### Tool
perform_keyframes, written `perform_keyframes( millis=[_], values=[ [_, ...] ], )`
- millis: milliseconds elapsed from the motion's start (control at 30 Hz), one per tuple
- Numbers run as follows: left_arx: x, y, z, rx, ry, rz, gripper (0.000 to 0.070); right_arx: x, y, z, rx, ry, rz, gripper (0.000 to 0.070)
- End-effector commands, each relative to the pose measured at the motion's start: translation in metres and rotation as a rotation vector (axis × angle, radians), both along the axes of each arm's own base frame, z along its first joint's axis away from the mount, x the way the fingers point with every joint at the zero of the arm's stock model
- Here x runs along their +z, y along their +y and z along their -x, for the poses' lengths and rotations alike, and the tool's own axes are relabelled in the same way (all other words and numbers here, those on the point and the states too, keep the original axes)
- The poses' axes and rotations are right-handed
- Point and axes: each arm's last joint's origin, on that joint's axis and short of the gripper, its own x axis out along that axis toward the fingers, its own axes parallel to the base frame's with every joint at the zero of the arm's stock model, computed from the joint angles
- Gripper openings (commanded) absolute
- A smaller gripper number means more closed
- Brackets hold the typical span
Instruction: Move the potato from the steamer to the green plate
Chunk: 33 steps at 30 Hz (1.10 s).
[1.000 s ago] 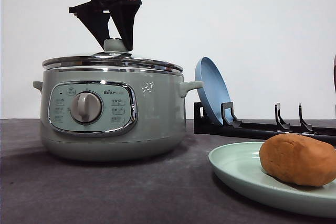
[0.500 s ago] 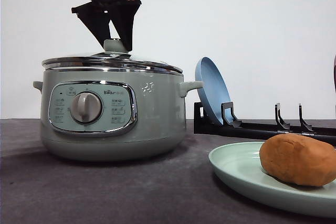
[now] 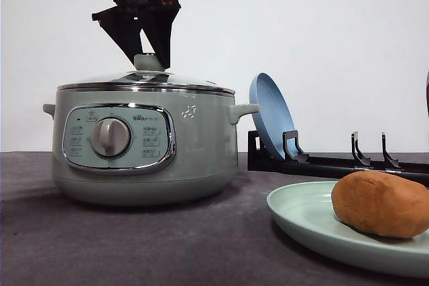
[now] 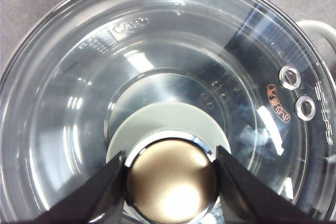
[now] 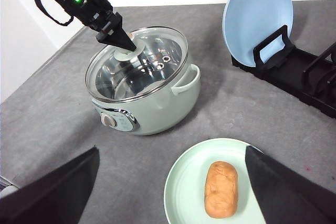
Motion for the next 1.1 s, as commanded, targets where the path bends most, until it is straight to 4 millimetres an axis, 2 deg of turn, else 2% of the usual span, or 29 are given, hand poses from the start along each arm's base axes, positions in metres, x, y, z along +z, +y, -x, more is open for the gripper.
perform_keyframes(
  millis=[0, 133, 333, 933, 1000, 1067],
  values=[
    [-0.0102, -0.0036, -0.0041, 0.001, 0.042, -0.003, 0.0000, 0.0047, -0.0006, 0.0014, 0.000, -0.017, -0.016, 0.0561],
    [-0.0105, -0.0029, -0.0033, 0.003, 0.052, -0.007, 0.0002, 0.0048, -0.0006, 0.0014, -0.001, -0.018, -0.015, 0.0561],
    [-0.0098, -0.0016, -0.0029, 0.018, 0.059, -0.006, 0.0155, 0.0048, -0.0006, 0.0014, 0.000, -0.018, -0.016, 0.0561],
    [-0.0057, 0.0025, -0.0024, 0.047, 0.037, -0.028, 0.0150, 0.0048, -0.0006, 0.0014, -0.001, -0.018, -0.016, 0.0561],
    [-0.0045, 0.0026, -0.0023, 0.049, 0.033, -0.025, 0.0177, 0.0048, -0.0006, 0.0014, -0.001, -0.017, -0.016, 0.0561],
    [-0.0019, 0.0028, -0.0018, 0.055, 0.023, -0.017, 0.0257, 0.0048, -0.0006, 0.0014, -0.001, -0.017, -0.016, 0.0561]
  ],
)
